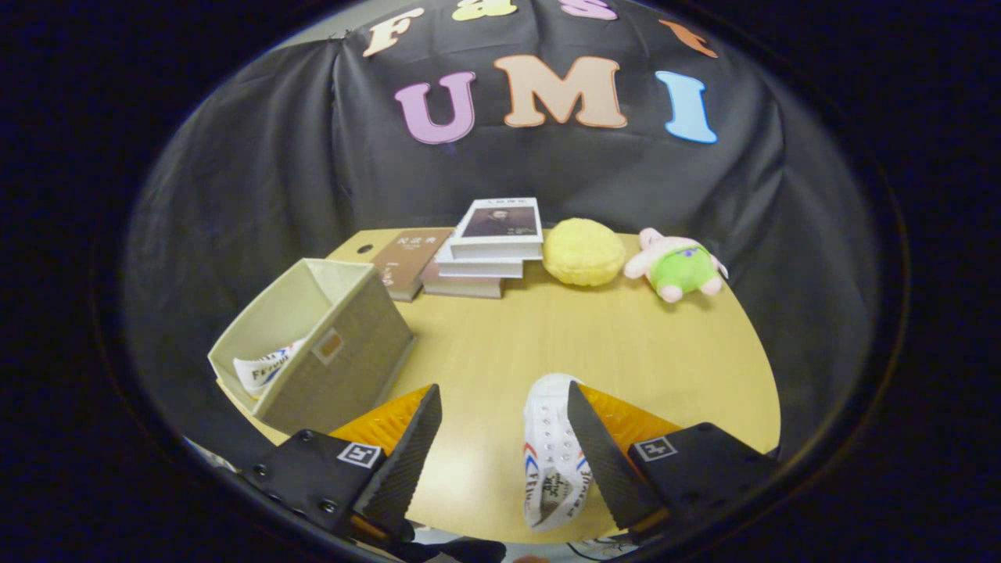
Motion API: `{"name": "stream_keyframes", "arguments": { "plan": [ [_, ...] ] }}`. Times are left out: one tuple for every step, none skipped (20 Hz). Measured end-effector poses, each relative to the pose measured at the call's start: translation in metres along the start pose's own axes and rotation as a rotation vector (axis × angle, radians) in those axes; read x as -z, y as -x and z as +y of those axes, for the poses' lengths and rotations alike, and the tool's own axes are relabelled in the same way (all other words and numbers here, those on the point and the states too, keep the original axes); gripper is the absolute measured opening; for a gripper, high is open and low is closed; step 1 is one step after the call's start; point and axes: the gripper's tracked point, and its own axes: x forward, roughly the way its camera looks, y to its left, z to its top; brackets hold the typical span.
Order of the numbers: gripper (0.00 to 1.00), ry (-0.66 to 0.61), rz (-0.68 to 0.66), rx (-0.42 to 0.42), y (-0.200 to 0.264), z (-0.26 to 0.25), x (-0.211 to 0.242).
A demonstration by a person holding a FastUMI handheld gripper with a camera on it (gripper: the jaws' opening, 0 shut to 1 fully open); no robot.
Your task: Open the storage box then place both shoes into the box .Put the left shoe in first, then the right shoe, with the right side of both shoes facing outward in a uniform manner.
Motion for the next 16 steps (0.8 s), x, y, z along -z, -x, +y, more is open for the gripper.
{"name": "stream_keyframes", "arguments": {
  "plan": [
    [1.00, 0.002, 0.016, 0.008, -0.001, -0.008, 0.008],
    [1.00, 0.005, 0.033, 0.016, -0.001, -0.016, 0.017],
    [1.00, 0.008, 0.051, 0.024, -0.002, -0.024, 0.026],
    [1.00, 0.011, 0.068, 0.032, -0.005, -0.030, 0.035],
    [1.00, 0.012, 0.085, 0.039, -0.006, -0.037, 0.043],
    [1.00, 0.011, 0.101, 0.045, -0.008, -0.044, 0.051],
    [1.00, 0.011, 0.117, 0.050, -0.009, -0.050, 0.058],
    [1.00, 0.014, 0.132, 0.058, -0.012, -0.057, 0.066],
    [1.00, 0.019, 0.149, 0.069, -0.014, -0.065, 0.074],
    [1.00, 0.024, 0.167, 0.076, -0.016, -0.071, 0.082],
    [1.00, 0.029, 0.187, 0.081, -0.017, -0.076, 0.089],
    [1.00, 0.033, 0.205, 0.084, -0.018, -0.080, 0.097],
    [1.00, 0.037, 0.227, 0.086, -0.021, -0.084, 0.104],
    [1.00, 0.041, 0.246, 0.083, -0.023, -0.086, 0.111],
    [1.00, 0.047, 0.266, 0.072, -0.023, -0.086, 0.117],
    [1.00, 0.056, 0.290, 0.064, -0.027, -0.086, 0.125]
  ]
}}
